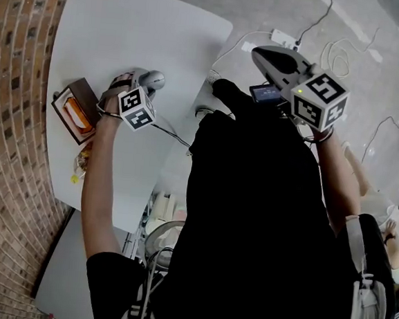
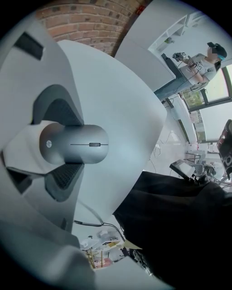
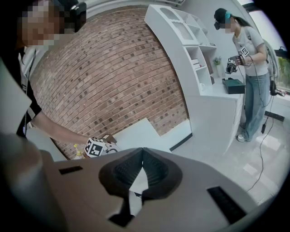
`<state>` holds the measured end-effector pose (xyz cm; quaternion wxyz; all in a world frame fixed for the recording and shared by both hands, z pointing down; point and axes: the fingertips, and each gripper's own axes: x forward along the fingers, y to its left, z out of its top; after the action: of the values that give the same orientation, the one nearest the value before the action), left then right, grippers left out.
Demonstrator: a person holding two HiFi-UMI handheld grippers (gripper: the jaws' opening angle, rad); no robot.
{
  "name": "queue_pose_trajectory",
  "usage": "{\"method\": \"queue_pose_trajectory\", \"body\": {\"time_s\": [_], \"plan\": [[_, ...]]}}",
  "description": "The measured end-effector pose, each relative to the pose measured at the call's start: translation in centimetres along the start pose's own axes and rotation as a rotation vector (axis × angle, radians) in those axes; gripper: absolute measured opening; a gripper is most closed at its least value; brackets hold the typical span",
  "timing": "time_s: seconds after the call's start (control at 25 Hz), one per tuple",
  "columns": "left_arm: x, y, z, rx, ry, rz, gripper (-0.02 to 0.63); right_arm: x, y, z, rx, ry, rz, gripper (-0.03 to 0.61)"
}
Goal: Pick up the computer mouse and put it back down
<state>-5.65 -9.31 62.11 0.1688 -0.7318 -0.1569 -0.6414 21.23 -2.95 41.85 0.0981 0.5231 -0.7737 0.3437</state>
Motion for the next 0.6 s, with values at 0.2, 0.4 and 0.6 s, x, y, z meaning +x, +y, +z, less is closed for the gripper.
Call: {"method": "queue_pose_trajectory", "body": {"time_s": [0.2, 0.4, 0.6], "plan": [[-0.9, -0.7, -0.5, -0.073, -0.012, 0.035, 0.278, -0.3, 0.3, 0.5, -0.018, -0.007, 0.013, 0.016], [-1.9, -1.7, -1.0, -0.155, -0.022, 0.071, 0.278, -0.4, 1.0, 0.7, -0.034, -0.011, 0.036, 0.016], [-3.2, -2.5, -1.7, -0.249, -0.031, 0.132, 0.278, 0.2, 2.0, 1.3, -0.057, -0.011, 0.073, 0.016]]}}
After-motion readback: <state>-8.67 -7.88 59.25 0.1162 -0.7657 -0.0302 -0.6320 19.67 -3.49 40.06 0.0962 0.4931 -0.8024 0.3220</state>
